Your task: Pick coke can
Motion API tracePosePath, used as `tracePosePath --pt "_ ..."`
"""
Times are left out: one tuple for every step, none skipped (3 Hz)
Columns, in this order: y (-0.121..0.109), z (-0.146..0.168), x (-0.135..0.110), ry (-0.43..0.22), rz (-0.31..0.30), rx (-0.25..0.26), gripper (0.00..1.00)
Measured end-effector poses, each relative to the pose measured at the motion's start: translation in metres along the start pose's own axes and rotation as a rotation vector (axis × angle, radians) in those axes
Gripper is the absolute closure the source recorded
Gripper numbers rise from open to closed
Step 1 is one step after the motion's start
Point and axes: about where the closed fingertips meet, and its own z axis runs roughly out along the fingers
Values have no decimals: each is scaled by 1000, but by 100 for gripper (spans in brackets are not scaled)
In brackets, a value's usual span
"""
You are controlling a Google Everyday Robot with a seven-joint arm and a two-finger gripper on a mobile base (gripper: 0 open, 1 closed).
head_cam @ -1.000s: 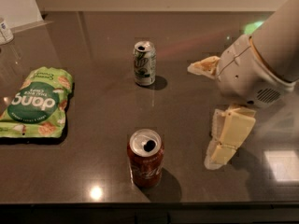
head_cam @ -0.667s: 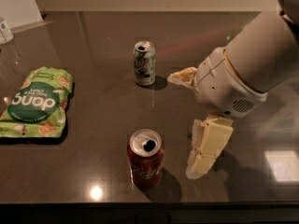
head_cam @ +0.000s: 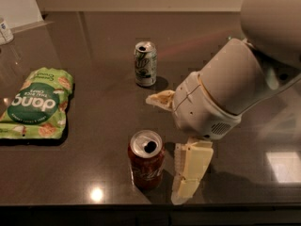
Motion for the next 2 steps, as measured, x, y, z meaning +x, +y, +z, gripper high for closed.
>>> tracePosePath --pt "14 18 -10 -15 -61 -58 0" --pt "19 29 -14 -18 -88 -96 18"
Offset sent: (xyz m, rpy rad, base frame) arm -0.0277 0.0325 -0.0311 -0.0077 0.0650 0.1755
